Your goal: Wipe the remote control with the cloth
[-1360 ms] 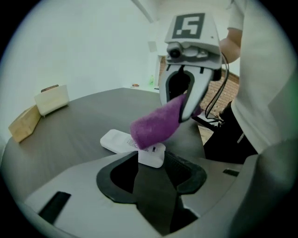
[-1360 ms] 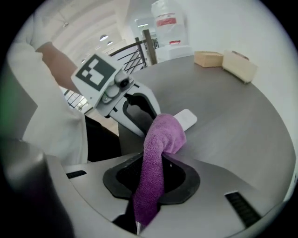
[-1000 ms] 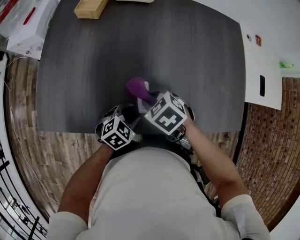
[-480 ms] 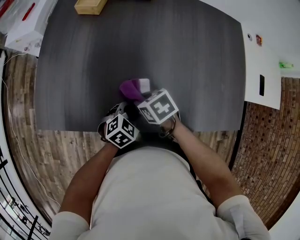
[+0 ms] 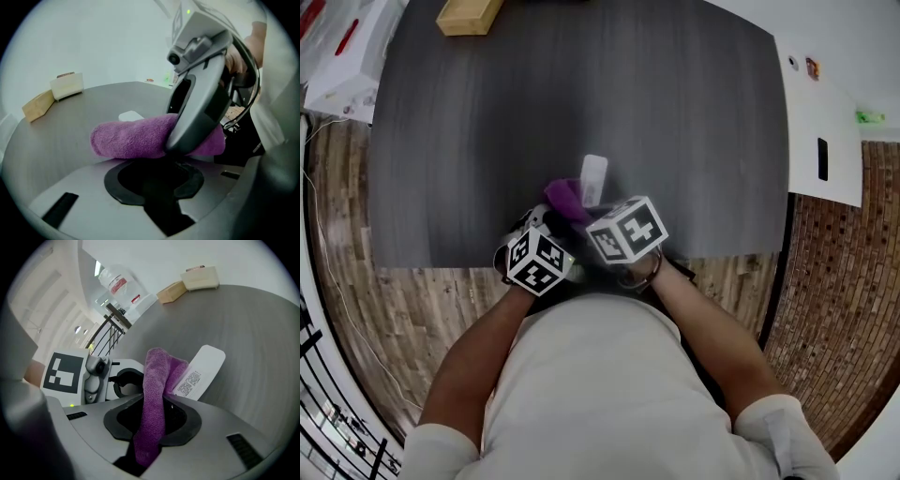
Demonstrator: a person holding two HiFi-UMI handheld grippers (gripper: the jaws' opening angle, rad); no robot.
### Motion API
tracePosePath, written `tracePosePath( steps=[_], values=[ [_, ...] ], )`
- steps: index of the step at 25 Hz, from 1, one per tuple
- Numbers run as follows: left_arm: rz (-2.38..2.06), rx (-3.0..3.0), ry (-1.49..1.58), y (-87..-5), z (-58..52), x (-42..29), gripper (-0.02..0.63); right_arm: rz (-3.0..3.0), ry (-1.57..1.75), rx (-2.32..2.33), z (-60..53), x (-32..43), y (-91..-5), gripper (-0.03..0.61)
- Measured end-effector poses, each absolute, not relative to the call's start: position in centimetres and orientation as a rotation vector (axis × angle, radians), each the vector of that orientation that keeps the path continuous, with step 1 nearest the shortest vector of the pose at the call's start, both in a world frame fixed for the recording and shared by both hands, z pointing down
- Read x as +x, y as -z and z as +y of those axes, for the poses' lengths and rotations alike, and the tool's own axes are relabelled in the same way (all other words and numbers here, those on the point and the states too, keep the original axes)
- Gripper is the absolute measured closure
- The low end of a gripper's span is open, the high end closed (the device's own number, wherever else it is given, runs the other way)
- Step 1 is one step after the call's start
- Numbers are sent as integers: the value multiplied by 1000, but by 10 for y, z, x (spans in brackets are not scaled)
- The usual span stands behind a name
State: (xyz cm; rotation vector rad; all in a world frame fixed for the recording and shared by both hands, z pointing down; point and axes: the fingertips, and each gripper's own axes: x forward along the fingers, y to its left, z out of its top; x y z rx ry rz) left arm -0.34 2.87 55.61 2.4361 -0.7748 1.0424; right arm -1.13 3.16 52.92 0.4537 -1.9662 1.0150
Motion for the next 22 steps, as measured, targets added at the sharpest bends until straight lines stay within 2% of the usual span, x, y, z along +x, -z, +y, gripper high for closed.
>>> tracePosePath(
  steps=[5,11,16,22],
  values=[
    [-771,2423,-1006,-554,30,-4,512,-2023,-1061,415,40,-3,-510,491],
    [-776,2452,-914,-543,24,-9,512,-2141,-895,556,-22,25,-473,491],
    [-743,2456,-937,-545,26,-3,512,-2034,-764,712,-59,54,-501,491],
    [-715,2431,-992,-555,28,1,515,-1968,-789,621,-15,44,-541,491]
  ],
)
